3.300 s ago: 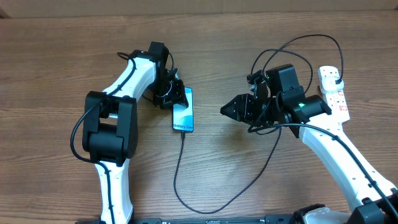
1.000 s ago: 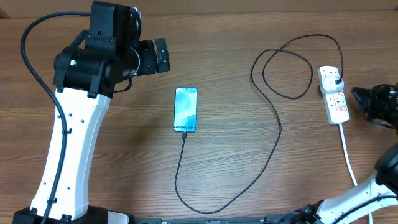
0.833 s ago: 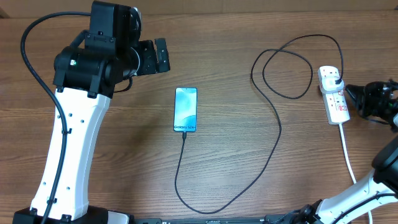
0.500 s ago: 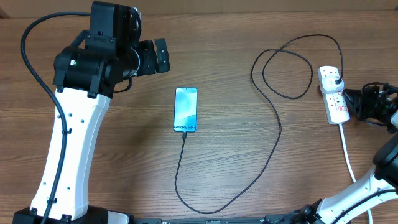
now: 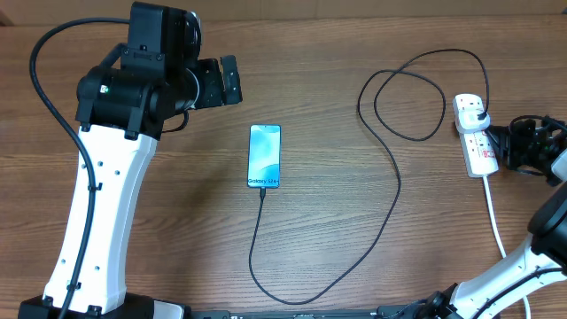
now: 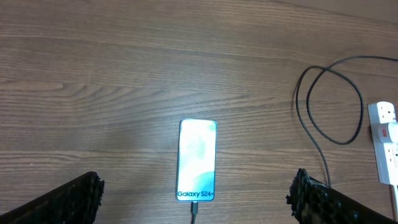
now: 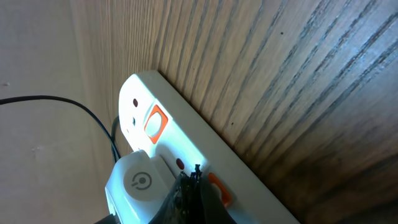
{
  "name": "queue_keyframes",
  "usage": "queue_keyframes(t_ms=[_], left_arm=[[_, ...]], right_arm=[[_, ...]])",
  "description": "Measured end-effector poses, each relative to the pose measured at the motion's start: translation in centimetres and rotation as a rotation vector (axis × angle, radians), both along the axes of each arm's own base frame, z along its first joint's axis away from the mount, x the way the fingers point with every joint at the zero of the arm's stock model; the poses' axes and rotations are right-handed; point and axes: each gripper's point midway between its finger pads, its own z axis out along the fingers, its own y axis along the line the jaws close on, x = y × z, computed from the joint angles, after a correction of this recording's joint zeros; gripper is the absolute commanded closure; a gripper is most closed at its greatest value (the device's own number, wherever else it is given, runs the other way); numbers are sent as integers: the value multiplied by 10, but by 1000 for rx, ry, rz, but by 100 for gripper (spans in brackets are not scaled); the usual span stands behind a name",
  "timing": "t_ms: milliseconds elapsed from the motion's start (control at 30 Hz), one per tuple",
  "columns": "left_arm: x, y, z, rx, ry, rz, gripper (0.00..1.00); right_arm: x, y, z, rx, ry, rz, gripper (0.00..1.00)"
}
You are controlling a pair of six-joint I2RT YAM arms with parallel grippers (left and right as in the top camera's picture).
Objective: Plug charger to phone and switch on socket
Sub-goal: 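Press the power strip's switch down with the right gripper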
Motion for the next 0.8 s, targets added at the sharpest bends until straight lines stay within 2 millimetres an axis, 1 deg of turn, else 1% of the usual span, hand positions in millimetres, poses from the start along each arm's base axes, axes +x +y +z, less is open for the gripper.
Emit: queue_keyframes(t_ms=[300, 600, 800], left_arm=[[-1, 0, 0, 1, 3, 0, 0], [-1, 0, 0, 1, 3, 0, 0], [-1, 0, 0, 1, 3, 0, 0]], right_arm=[[-4, 3, -1, 15, 28, 5, 96], [-1, 4, -3, -62, 89, 7, 96], [-2, 5, -3, -67, 108, 5, 96]])
